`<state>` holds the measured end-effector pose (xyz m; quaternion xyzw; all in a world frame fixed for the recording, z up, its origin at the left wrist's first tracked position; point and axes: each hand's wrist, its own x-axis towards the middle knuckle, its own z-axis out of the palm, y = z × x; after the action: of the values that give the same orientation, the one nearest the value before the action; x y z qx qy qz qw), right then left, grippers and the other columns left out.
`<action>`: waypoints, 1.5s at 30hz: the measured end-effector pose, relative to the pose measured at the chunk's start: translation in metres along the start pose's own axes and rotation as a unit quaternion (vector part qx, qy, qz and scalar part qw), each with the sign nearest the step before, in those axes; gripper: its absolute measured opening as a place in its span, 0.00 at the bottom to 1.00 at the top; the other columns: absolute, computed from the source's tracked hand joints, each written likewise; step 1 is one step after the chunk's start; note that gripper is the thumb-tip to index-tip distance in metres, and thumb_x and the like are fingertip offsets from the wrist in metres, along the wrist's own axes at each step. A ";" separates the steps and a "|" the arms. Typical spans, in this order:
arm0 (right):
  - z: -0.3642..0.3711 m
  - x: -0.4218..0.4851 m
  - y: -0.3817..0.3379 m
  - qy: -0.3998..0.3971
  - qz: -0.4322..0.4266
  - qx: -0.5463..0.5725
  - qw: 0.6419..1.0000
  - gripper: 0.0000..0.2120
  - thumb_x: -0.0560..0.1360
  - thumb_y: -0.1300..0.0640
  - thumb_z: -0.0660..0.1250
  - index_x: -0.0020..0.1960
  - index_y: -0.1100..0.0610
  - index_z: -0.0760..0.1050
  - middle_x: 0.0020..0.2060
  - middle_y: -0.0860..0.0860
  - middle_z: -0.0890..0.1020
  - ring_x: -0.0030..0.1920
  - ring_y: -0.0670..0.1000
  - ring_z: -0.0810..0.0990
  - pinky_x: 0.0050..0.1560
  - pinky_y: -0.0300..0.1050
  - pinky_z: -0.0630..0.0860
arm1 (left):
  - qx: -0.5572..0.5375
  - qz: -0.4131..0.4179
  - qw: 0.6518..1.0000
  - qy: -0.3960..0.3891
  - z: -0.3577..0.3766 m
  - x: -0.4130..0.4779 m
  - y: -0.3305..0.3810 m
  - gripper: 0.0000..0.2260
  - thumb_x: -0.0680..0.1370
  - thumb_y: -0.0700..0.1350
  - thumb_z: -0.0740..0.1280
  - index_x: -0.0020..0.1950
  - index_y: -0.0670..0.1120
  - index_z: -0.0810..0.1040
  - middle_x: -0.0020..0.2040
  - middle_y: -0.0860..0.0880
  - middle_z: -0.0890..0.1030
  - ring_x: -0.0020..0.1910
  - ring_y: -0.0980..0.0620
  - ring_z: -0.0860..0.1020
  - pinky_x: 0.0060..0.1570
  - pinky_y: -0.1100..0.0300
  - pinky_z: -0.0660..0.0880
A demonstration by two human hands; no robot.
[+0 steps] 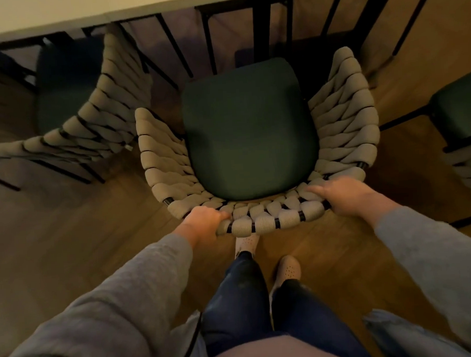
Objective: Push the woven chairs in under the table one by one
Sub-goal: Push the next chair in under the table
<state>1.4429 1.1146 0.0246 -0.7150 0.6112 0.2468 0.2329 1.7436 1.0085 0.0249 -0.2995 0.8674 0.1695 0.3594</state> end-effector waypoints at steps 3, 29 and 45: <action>-0.011 0.015 -0.012 -0.033 0.016 -0.015 0.999 0.23 0.77 0.61 0.64 0.70 0.46 0.69 0.58 0.49 0.78 0.58 0.50 0.77 0.60 0.45 0.73 | 0.017 -0.002 1.000 0.001 -0.005 0.001 -0.031 0.23 0.78 0.45 0.65 0.71 0.54 0.65 0.57 0.50 0.78 0.53 0.49 0.77 0.51 0.56 0.74; -0.083 0.101 0.015 -0.035 0.043 -0.029 0.998 0.18 0.77 0.57 0.63 0.66 0.45 0.73 0.53 0.48 0.81 0.55 0.49 0.79 0.58 0.45 0.76 | 0.016 0.025 0.999 0.041 -0.071 0.052 -0.119 0.20 0.77 0.43 0.66 0.68 0.56 0.70 0.54 0.52 0.79 0.53 0.52 0.77 0.57 0.54 0.75; -0.141 0.165 0.015 0.023 0.050 0.042 0.998 0.14 0.76 0.57 0.67 0.61 0.48 0.76 0.48 0.48 0.80 0.52 0.49 0.79 0.58 0.45 0.75 | 0.030 -0.049 0.998 0.036 -0.121 0.095 -0.191 0.21 0.78 0.45 0.65 0.69 0.59 0.69 0.60 0.52 0.77 0.61 0.50 0.74 0.66 0.50 0.65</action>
<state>1.4590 0.8975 0.0272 -0.6788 0.6608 0.2162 0.2361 1.7496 0.7631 0.0241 -0.3370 0.8688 0.1143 0.3444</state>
